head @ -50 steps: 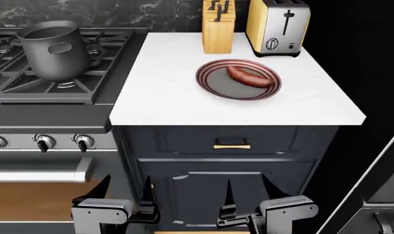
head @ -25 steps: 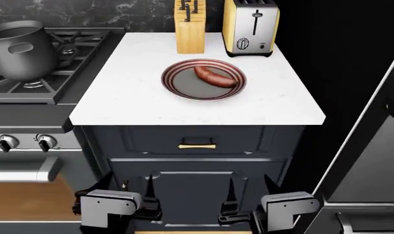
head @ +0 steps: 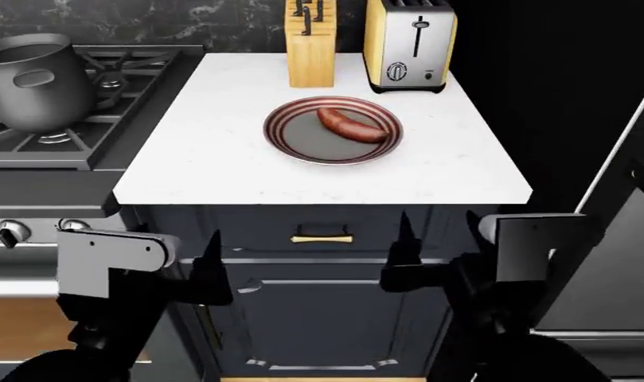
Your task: Frozen meat rests on a plate on the counter. Retrieve the meat and place it in a pot on a burner. Then turn the burner on.
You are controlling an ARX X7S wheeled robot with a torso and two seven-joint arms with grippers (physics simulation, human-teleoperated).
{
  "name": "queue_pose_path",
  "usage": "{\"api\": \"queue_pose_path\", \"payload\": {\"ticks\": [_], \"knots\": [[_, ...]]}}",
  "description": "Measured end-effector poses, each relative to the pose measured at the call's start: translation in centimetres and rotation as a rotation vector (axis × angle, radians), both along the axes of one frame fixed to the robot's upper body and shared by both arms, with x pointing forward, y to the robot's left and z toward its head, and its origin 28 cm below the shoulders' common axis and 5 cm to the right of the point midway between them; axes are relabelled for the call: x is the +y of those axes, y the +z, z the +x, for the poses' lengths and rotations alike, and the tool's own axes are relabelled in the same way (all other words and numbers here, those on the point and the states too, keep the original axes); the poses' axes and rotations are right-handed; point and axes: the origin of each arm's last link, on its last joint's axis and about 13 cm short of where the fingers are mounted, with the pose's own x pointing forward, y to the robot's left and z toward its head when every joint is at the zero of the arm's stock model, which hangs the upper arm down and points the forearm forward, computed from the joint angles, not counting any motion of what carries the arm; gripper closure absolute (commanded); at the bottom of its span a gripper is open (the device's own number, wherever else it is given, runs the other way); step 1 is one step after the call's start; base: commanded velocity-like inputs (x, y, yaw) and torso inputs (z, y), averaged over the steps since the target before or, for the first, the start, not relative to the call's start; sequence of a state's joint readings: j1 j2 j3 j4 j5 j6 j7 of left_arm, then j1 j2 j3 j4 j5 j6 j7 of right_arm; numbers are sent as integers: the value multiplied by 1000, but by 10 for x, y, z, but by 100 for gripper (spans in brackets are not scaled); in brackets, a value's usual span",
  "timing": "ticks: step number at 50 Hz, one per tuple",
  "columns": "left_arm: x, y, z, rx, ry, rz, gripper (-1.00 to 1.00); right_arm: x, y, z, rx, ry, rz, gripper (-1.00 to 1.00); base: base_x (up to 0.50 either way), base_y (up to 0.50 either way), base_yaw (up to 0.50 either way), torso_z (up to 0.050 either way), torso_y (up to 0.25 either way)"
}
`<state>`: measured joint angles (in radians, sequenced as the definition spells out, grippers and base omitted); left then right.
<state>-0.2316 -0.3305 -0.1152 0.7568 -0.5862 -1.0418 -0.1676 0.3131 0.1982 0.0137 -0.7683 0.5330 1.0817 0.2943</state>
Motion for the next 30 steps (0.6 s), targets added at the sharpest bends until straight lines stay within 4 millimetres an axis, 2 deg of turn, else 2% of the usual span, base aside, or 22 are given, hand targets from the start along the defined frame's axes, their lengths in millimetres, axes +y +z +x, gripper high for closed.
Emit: {"api": "queue_pose_path", "payload": {"ticks": [12, 19, 30], "knots": [[9, 45, 0, -5, -47, -16, -100, -9, 47, -3, -51, 65, -25, -100, 44, 0, 0, 0, 0], [12, 61, 0, -28, -60, 2, -100, -13, 62, -5, -85, 104, -40, -100, 492, 0, 0, 0, 0], [15, 71, -1, -49, -65, 29, -100, -16, 72, -8, -117, 130, -65, -100, 500, 0, 0, 0, 0]]}}
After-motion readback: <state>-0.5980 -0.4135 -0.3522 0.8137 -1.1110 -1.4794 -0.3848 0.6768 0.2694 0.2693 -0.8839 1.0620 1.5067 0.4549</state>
